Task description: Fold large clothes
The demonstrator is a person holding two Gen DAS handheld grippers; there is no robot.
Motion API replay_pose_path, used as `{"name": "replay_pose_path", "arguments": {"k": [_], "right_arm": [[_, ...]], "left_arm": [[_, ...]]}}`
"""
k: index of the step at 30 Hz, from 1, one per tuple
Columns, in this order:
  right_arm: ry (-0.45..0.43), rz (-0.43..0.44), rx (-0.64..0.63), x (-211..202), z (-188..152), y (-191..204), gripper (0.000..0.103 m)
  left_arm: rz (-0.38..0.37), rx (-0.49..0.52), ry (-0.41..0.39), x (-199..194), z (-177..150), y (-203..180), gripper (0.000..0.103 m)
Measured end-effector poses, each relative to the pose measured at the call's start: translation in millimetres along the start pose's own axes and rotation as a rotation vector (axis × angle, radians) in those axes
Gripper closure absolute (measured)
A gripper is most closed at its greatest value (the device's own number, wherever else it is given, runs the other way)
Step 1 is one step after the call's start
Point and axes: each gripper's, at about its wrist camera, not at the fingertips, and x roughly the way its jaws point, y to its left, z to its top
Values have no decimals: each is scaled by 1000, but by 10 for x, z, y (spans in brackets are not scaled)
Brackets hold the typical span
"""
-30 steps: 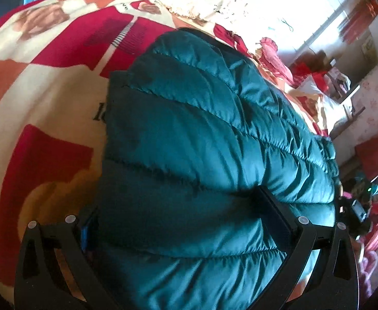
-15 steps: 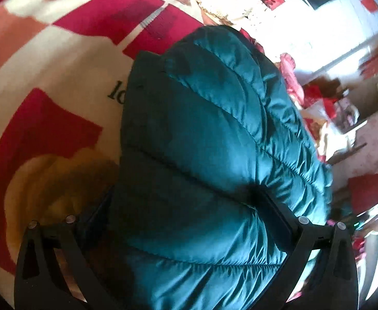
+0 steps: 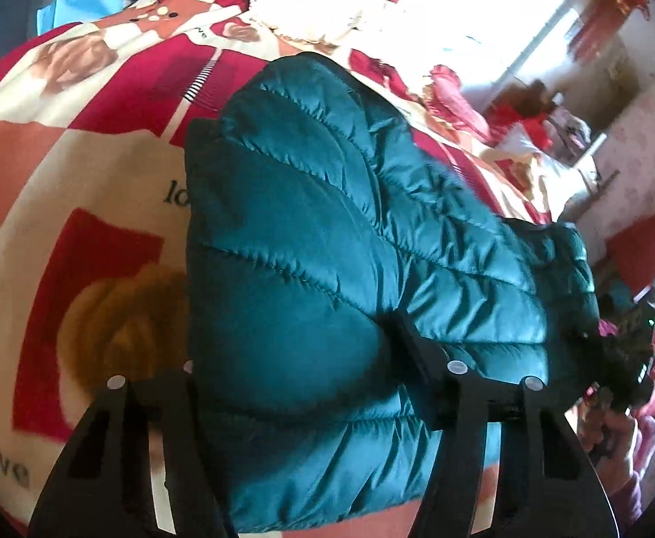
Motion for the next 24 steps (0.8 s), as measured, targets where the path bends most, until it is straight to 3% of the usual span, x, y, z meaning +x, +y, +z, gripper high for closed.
{"name": "replay_pose_path", "arguments": {"k": [6,10,12,15,17,24], "right_arm": [[53,32,-46,-356,-348,245,52],[102,41,-46,-566,-656,317,52],[107,23,11,-610,-799,220,51],[122,-105,50,-406,-873,1,36],[114,-90,134,-315,-904,-153,27],[54,-153,87,-669,-943,85,27]], "left_arm": [[-82,13,35,-581,-435,-2,47],[-91,-17,71,-849,-758,113,47],[-61,-78,85,-855,-865,259,46],[-47,-175,95,-752,-934,418,42],[-31,-190,82,-758,-932,414,41],[81,-154,57,-1024,-896,237,39]]}}
